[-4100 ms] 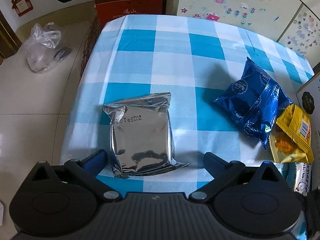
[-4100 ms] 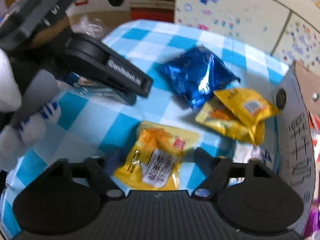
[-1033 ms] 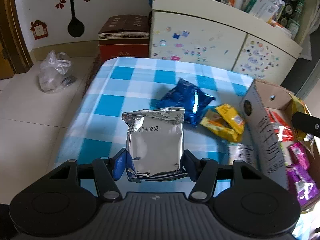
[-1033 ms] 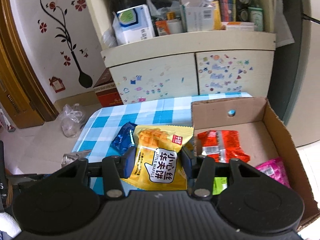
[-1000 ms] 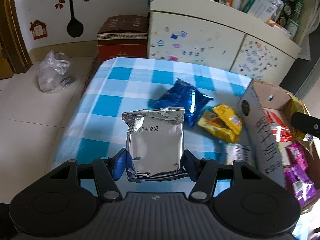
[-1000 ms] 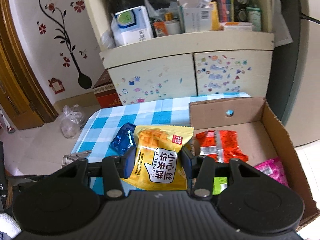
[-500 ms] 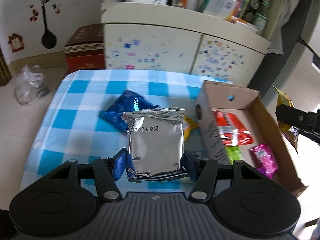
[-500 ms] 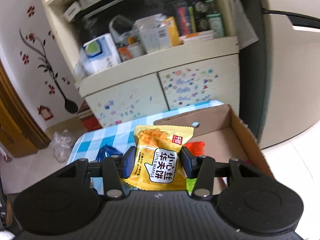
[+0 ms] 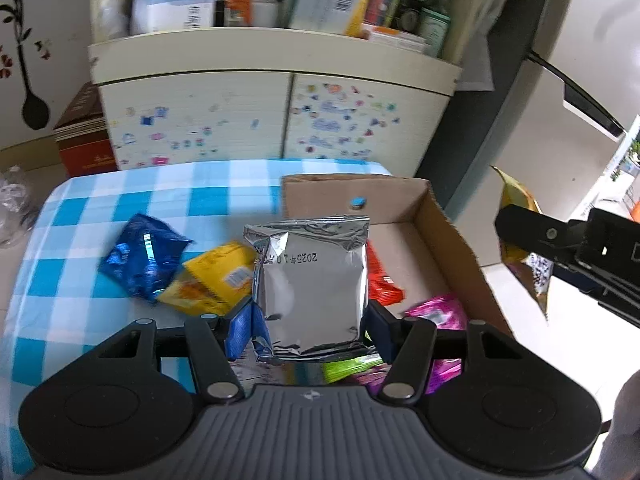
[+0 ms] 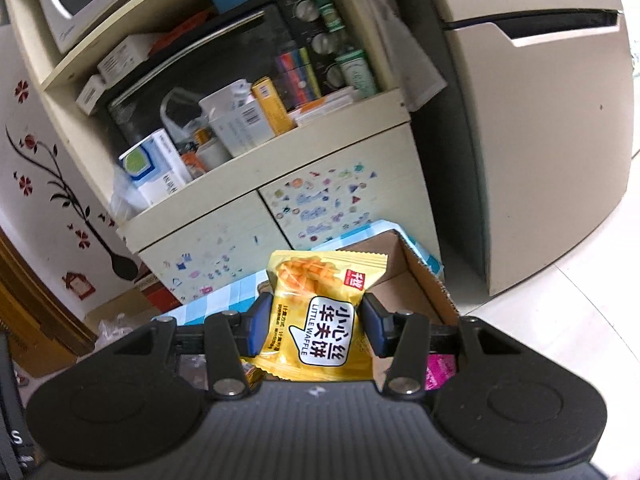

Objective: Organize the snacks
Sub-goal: 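Open both grippers to drop the foil and yellow bags into the box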

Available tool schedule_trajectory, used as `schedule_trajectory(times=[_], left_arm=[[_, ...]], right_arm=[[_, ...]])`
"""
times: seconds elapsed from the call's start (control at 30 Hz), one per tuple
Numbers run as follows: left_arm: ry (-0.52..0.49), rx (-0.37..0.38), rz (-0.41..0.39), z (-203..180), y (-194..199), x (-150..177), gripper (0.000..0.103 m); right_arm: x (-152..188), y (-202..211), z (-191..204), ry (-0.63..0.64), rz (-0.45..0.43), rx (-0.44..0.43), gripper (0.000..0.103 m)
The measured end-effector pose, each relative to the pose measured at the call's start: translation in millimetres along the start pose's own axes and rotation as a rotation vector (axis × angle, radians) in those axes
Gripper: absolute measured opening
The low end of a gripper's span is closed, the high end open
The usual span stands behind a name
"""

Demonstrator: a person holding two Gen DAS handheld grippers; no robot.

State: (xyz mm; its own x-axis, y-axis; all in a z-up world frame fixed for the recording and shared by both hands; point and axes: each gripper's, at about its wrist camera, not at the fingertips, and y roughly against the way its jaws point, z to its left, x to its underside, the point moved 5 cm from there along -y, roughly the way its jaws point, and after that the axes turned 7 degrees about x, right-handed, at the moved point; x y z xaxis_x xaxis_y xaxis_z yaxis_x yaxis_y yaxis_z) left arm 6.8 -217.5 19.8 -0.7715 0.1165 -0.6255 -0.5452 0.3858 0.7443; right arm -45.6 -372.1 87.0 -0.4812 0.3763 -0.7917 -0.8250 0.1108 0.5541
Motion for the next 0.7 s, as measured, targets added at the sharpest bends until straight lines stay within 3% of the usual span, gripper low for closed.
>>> schedule_trajectory(times=[0.47,0.57,0.63,0.7], left_arm=[[-0.033,0.057,0.056,-41.5,-40.9,-5.0,0.065],[-0.041,0.069,0.042,-47.9,-42.5,-8.6,0.077],[-0.057,0.058,0.014,-50.7,-37.9,-12.3,0.091],[-0.074,0.053,-0.014,-51.3,-32.2,-16.6,0.092]], right_arm=[[-5.4,-7.1,-24.3,-0.116,0.015,0.024,0.05],[-4.8,-11.9,-26.7,-0.141,0.024,0.035,0.054],[-4.4,-12.2,-29.6,-0.171,0.024,0.037,0.066],[-5.7,-10.1,-31.6,-0.19,0.009,0.036,0.071]])
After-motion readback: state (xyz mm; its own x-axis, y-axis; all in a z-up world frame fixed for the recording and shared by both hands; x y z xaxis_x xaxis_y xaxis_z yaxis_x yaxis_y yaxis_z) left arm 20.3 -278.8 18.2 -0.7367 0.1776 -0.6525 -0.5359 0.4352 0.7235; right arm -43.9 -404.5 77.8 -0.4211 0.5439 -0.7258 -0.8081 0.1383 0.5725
